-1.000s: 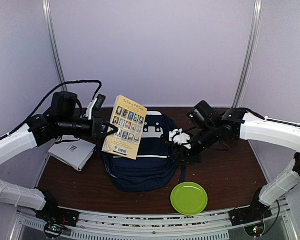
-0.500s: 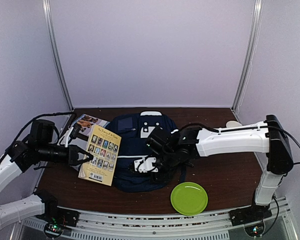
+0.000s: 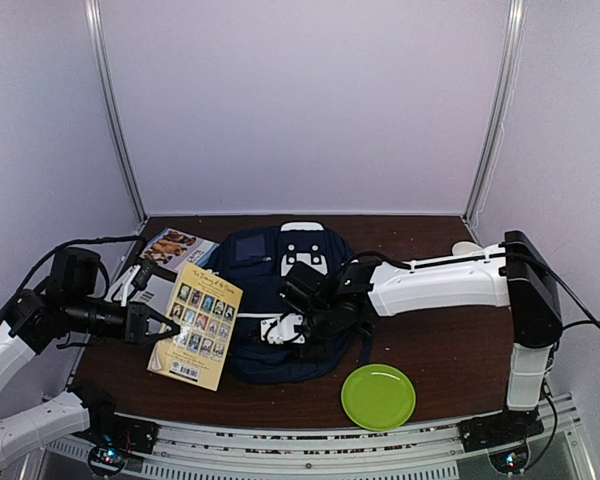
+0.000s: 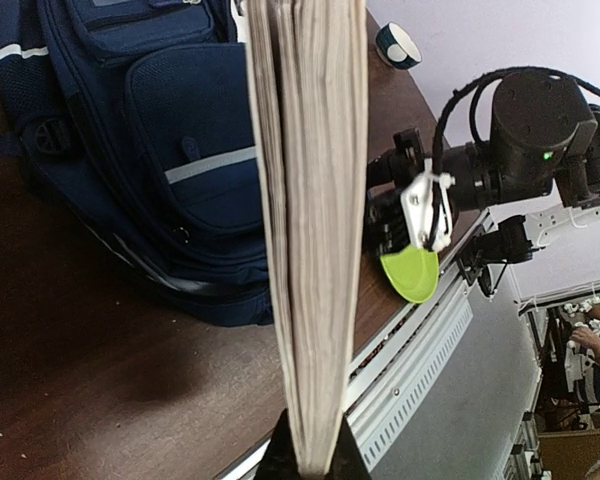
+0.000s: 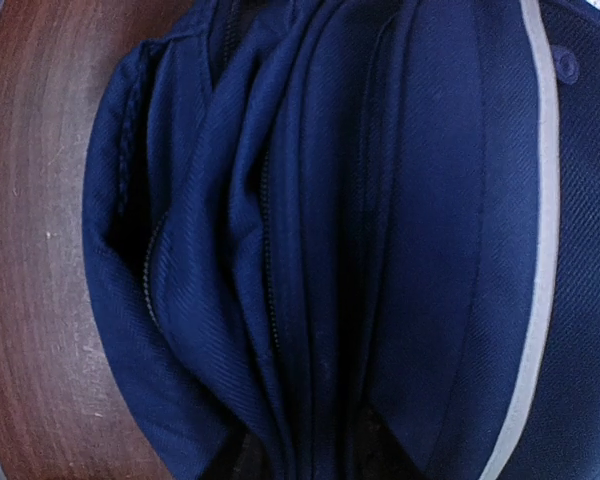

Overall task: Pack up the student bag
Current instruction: Pick up the largest pocket of the bag from the student bag, then place the book in the largest pocket of the bag.

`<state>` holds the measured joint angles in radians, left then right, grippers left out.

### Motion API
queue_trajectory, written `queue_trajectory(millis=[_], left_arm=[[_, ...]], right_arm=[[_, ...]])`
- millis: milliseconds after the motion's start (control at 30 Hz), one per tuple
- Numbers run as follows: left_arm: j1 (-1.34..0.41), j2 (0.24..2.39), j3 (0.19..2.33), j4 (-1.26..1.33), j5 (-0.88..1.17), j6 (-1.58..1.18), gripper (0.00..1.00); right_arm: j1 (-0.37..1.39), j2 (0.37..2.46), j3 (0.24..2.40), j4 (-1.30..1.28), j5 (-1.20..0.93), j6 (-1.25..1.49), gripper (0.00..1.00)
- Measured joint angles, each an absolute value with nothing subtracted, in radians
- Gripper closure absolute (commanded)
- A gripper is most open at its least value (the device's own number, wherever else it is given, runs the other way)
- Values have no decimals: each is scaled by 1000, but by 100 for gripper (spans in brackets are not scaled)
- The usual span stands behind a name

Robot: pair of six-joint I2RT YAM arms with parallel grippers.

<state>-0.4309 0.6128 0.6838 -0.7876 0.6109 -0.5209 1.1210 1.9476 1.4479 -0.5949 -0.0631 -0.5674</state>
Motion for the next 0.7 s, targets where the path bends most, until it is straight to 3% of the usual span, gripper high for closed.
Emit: queue_trajectory(millis=[133, 300, 700], left_arm=[[-431, 614, 685, -803, 633, -508, 100], [-431, 615, 684, -794, 747, -483, 100], [-431, 609, 660, -713, 925, -469, 100]], right_arm=[[1080, 1934, 1468, -603, -101, -534, 100], [1017, 1885, 1526, -672, -155, -511, 100], [850, 1901, 2039, -808, -181, -412, 100]])
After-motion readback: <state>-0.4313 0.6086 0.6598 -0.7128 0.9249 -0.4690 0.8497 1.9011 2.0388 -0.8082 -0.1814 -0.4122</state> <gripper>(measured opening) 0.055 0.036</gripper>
